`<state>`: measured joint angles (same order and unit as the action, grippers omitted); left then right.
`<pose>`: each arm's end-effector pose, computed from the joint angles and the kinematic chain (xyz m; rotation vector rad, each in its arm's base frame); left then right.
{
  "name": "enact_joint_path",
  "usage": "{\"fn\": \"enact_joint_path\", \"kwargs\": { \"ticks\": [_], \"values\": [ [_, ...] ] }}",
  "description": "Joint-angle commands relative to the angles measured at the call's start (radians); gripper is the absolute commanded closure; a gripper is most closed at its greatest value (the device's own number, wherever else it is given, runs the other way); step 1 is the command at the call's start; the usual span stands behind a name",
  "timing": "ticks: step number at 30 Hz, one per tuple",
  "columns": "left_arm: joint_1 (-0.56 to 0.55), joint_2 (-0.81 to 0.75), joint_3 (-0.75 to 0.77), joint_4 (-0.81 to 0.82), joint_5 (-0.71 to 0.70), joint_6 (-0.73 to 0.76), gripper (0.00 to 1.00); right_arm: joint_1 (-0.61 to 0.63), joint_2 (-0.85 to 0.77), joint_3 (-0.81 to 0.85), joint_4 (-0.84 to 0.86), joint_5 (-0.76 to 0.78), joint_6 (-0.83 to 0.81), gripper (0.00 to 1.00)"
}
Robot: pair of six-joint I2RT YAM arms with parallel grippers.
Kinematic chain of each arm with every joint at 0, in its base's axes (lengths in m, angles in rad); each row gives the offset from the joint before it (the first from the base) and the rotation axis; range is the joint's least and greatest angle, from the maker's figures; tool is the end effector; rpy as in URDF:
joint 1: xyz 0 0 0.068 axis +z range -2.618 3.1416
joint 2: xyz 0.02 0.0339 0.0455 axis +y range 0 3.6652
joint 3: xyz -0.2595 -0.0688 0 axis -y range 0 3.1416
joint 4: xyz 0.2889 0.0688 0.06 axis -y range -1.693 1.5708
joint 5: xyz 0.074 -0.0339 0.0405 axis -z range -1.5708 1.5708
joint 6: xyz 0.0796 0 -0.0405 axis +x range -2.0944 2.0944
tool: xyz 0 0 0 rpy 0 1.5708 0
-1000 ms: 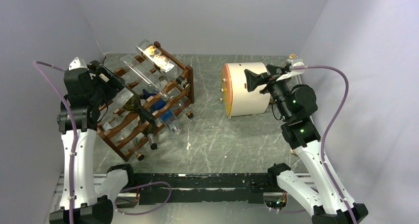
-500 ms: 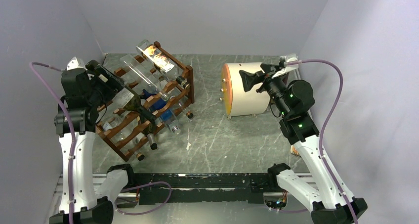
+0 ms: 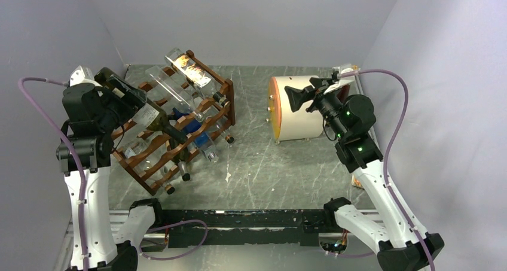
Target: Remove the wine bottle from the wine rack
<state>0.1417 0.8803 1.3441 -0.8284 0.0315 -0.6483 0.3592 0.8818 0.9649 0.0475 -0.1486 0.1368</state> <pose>0.2278 0.0300 0.4417 -0.7319 1.8105 -0.3668 0.2668 0.1128 0.4175 -0.2845 1.4339 0.5127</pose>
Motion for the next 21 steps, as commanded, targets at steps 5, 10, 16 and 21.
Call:
{"fn": "enact_joint_path", "kwargs": {
  "ticks": [5, 10, 16, 21],
  "values": [
    [0.004, -0.015, 0.134, 0.076, 0.137, -0.031, 0.93, 0.091, 0.051, 0.032, 0.061, 0.018, -0.053, 0.01],
    [0.004, -0.004, 0.179, 0.094, 0.266, -0.011, 0.93, 0.215, 0.086, 0.059, 0.116, 0.009, -0.160, 0.01],
    [0.004, -0.007, 0.158, 0.147, 0.416, 0.003, 0.93, 0.400, 0.130, -0.005, 0.217, -0.056, -0.462, 0.02],
    [0.004, 0.032, 0.132, 0.192, 0.597, 0.015, 0.93, 0.533, 0.188, -0.007, 0.050, -0.213, -1.047, 0.02]
  ]
}}
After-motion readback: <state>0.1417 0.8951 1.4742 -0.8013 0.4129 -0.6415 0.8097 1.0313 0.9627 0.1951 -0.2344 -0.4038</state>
